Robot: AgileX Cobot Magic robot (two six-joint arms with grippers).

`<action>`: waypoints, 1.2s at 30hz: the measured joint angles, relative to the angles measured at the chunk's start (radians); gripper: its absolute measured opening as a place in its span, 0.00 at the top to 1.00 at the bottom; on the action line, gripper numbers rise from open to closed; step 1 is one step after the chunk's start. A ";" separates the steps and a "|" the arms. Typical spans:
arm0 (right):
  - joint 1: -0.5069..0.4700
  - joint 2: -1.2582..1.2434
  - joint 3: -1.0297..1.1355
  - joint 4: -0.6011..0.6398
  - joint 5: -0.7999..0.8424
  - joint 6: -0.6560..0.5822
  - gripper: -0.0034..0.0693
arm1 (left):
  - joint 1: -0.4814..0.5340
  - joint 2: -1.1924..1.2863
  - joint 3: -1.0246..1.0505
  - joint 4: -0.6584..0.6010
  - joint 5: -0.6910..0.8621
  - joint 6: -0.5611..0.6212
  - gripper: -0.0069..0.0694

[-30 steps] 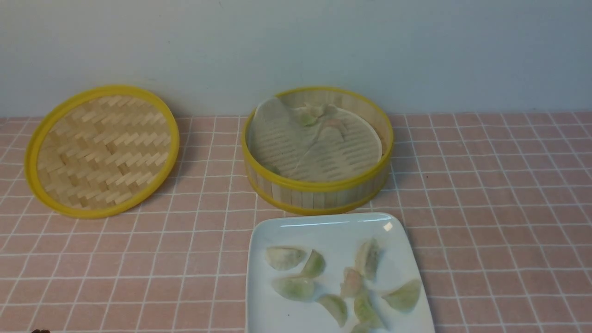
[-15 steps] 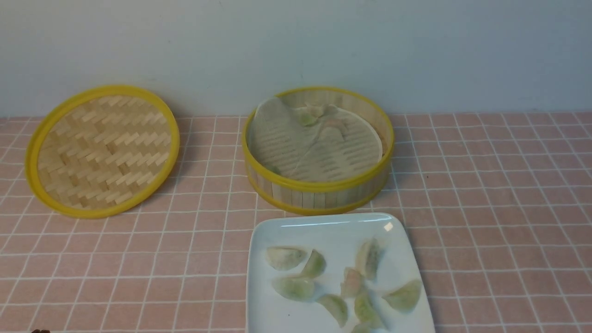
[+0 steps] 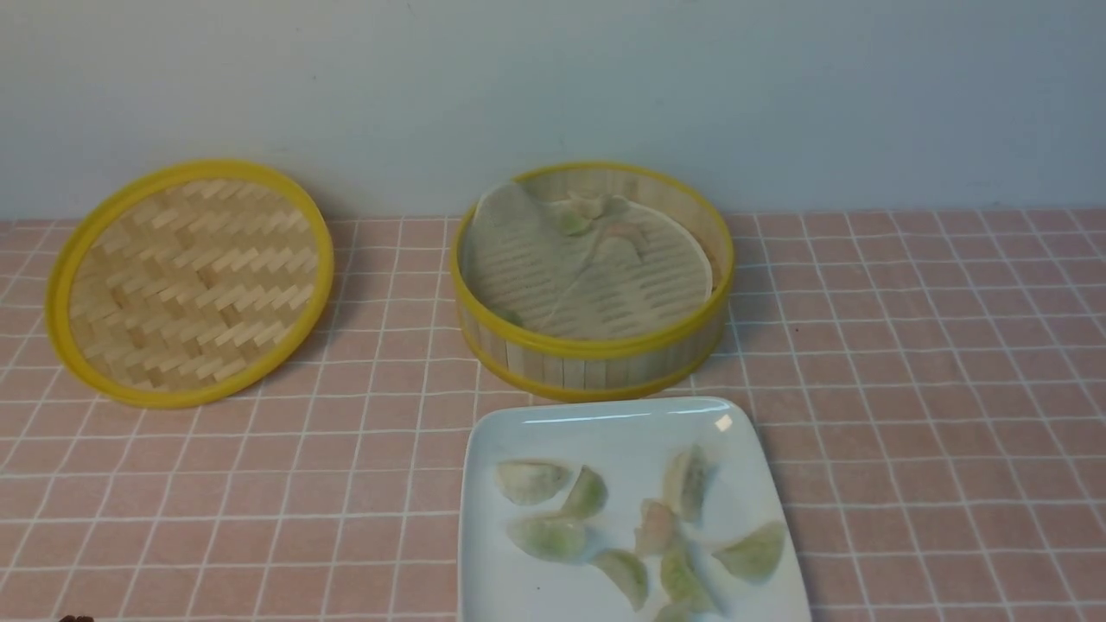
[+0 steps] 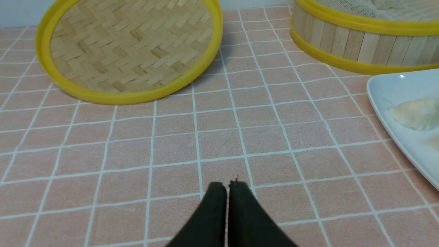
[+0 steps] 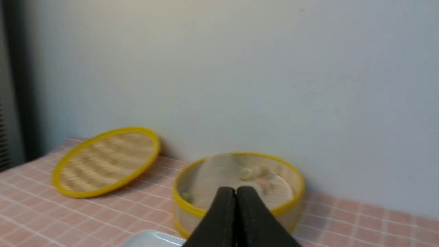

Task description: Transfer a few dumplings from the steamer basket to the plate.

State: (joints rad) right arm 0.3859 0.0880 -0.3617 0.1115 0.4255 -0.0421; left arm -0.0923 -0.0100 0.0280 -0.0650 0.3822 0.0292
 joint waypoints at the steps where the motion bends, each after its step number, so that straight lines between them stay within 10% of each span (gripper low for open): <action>1: -0.058 0.000 0.029 -0.009 0.000 -0.001 0.97 | 0.000 0.000 0.000 0.000 0.000 0.000 0.92; 9: -0.332 -0.035 0.306 -0.085 0.003 -0.004 0.97 | 0.000 0.000 0.000 0.000 0.000 0.000 0.92; 36: -0.347 -0.098 0.382 -0.070 -0.038 -0.004 0.97 | 0.000 0.000 0.000 0.000 0.001 0.000 0.92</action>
State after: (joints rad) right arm 0.0386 -0.0098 0.0207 0.0417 0.3880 -0.0463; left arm -0.0923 -0.0100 0.0280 -0.0650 0.3832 0.0292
